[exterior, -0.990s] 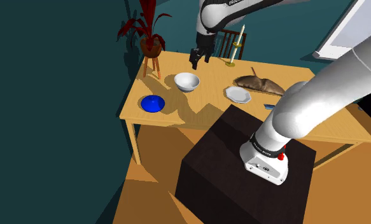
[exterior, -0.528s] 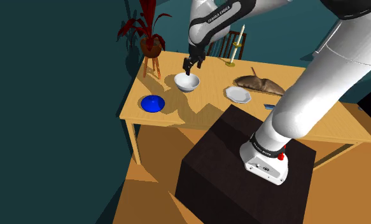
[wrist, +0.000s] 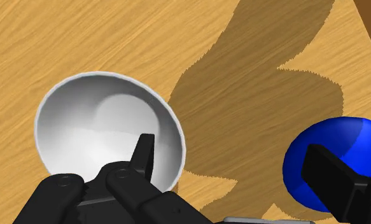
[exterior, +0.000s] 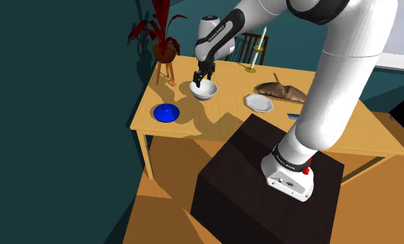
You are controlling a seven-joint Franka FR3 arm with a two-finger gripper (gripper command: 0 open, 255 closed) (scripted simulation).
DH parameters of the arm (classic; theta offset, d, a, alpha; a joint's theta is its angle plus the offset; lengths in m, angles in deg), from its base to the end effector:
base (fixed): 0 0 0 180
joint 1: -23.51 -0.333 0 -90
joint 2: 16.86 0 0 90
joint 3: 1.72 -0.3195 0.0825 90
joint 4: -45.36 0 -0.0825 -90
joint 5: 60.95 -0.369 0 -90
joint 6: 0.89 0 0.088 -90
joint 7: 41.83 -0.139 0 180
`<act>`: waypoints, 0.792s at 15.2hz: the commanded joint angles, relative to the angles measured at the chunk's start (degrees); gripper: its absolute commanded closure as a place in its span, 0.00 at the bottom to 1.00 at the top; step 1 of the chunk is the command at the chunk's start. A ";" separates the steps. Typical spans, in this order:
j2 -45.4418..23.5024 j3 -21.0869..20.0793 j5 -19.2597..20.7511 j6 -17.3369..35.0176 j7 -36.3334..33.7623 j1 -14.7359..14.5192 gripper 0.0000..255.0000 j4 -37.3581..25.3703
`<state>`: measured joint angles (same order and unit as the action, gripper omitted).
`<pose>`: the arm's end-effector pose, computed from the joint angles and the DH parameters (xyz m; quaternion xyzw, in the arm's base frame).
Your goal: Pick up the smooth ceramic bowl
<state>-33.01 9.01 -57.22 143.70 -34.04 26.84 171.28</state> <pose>0.5376 -0.1358 0.2444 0.9984 -0.0244 0.0148 0.0490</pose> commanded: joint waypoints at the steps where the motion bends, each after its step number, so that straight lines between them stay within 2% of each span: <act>1: -4.59 -0.24 -0.68 1.62 1.09 0.69 0.00 -3.32; 8: -19.43 -1.42 -2.03 4.73 3.73 3.25 0.00 -16.09; 12: -22.02 -1.69 -2.24 6.67 3.65 3.49 0.00 -16.73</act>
<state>-54.33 7.39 -59.40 149.99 -30.41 30.25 154.88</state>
